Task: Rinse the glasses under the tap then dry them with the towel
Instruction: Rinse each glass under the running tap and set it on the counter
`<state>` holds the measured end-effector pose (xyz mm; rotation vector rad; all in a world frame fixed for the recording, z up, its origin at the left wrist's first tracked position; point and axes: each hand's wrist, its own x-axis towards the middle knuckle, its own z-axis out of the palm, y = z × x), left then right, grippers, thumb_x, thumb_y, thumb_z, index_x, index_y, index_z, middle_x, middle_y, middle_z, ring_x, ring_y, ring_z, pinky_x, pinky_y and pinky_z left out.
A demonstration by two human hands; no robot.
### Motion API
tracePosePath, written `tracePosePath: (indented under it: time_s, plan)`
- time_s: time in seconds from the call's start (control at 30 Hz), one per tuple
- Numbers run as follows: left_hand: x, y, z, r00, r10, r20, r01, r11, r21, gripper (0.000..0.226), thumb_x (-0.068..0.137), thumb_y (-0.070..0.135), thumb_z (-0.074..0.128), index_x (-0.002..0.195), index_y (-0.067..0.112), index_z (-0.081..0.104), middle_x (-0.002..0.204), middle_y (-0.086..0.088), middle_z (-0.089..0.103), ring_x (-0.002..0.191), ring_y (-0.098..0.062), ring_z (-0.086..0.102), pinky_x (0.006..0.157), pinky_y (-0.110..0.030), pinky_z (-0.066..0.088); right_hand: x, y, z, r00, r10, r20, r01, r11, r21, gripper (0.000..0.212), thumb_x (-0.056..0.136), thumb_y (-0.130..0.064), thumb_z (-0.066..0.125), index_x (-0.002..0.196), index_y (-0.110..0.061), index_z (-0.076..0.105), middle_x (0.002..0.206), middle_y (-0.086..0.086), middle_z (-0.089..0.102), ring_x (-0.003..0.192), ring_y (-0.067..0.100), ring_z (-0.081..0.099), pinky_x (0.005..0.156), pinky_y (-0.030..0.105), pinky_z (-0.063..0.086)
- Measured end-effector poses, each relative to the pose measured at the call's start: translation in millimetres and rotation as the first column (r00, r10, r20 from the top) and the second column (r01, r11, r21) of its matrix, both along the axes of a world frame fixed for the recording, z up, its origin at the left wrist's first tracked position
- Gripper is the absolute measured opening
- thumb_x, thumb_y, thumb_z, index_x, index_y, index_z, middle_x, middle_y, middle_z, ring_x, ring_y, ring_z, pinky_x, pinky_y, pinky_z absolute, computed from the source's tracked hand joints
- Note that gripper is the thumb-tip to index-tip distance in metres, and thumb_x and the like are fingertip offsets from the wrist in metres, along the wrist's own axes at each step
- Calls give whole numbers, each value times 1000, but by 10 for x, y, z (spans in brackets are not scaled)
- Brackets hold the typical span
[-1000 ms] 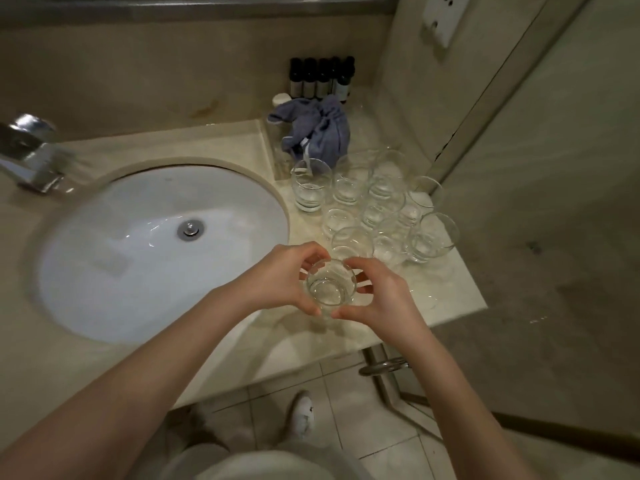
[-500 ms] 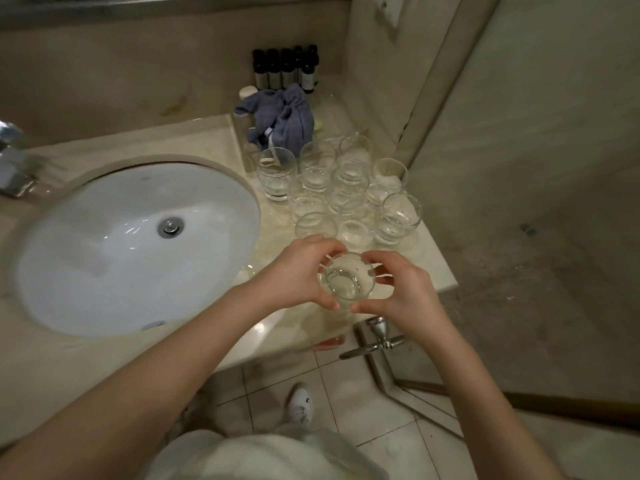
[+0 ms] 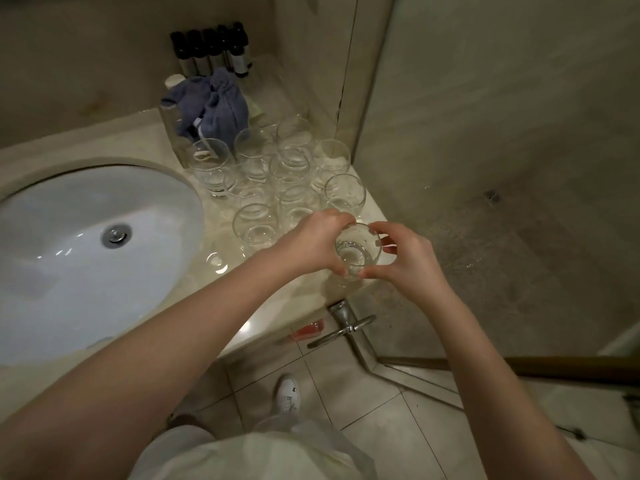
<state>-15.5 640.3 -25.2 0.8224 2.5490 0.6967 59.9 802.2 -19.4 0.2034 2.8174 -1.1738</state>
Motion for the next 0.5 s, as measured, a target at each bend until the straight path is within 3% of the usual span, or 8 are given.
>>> tracePosePath:
  time_s: [0.2,0.4,0.5]
  plan:
    - [-47,89,-28,999,30,-15,-30,999,-29,78,57,27,92,125,11,58,113,-8,60,101,-24,58,82,-35,49,-90,60,-36,1000,-4,1,4,1000,8,76,58,-11,91,127,-12,59,120,1,63,96,10,58,92,30,51]
    - [-57,163,-18,999,41,-7,-41,997,-66,79,58,26,92,126,9,56,115,-10,59,103,-28,59,85,-41,50,-149,105,-75,1000,-18,20,18,1000,-7,77,60,-6,89,130,-12,58,123,3,62,98,9,57,90,21,47]
    - [-59,176,-2,999,46,-10,-46,996,-80,84,60,29,92,132,9,53,121,-10,57,108,-27,58,87,-36,49,-169,117,-89,1000,-13,28,13,1000,-9,78,61,-6,89,131,-12,57,126,2,62,98,8,56,88,17,44]
